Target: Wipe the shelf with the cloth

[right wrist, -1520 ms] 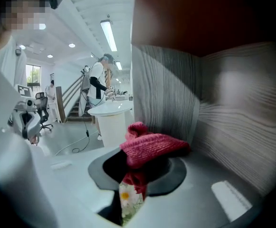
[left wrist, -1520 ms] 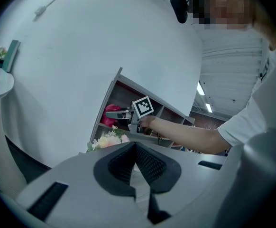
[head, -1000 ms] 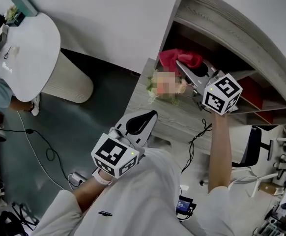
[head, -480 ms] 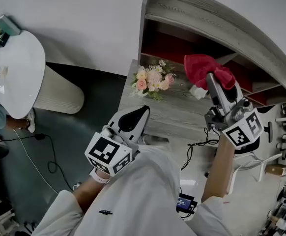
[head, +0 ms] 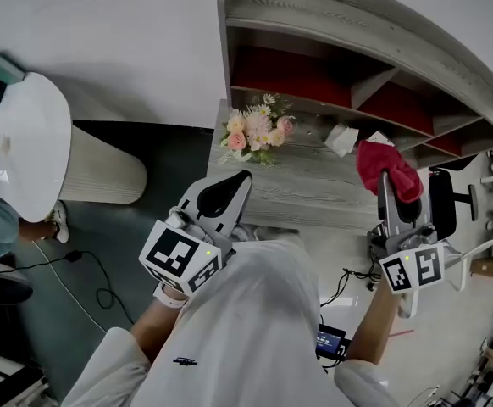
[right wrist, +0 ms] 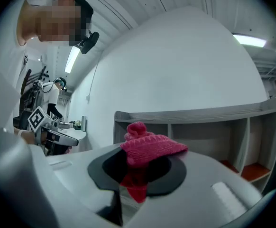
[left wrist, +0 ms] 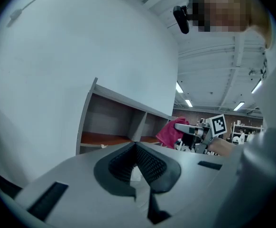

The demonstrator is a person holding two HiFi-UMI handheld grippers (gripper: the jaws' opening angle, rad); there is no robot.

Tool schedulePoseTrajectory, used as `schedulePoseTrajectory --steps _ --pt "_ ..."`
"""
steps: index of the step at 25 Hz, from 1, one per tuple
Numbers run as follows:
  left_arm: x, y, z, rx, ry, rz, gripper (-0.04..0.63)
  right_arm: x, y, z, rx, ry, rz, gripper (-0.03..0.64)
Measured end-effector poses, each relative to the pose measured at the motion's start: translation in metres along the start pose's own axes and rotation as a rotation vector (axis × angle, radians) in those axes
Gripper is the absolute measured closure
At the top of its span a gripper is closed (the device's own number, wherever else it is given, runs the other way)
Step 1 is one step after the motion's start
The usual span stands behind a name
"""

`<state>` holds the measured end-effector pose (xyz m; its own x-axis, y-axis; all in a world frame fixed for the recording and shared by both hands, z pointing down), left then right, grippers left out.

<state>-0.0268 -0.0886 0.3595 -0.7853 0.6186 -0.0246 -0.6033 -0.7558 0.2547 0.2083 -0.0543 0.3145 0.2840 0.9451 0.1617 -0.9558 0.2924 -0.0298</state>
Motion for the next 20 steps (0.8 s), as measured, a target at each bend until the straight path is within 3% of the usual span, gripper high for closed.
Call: schedulePoseTrajectory --steps 5,8,15,20 --pt "0.000 -0.004 -0.006 -0.072 0.006 0.022 0.595 0.025 0.008 0.009 -0.021 0.012 0.100 0.534" --pt "0.005 -0.005 -0.009 -0.063 -0.002 0.016 0.595 0.033 0.021 0.026 -0.009 0.041 0.137 0.534" --pt "0.015 -0.007 0.002 -0.033 0.013 -0.017 0.595 0.035 0.042 0.043 -0.009 0.041 0.142 0.534" --pt "0.017 -0.006 -0.004 -0.029 -0.007 -0.034 0.595 0.019 0.047 0.046 0.005 0.065 0.090 0.534"
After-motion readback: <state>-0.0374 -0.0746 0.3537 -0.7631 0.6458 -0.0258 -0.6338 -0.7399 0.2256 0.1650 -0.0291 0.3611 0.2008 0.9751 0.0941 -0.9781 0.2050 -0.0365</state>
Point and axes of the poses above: the fingertips, and each gripper's own axes: x backward along the fingers, y to its left, z out of its underside, the point moved 1 cm from there along x, backward along the fingers, and after that the axes turned 10 degrees about -y, right-handed, at the moved point
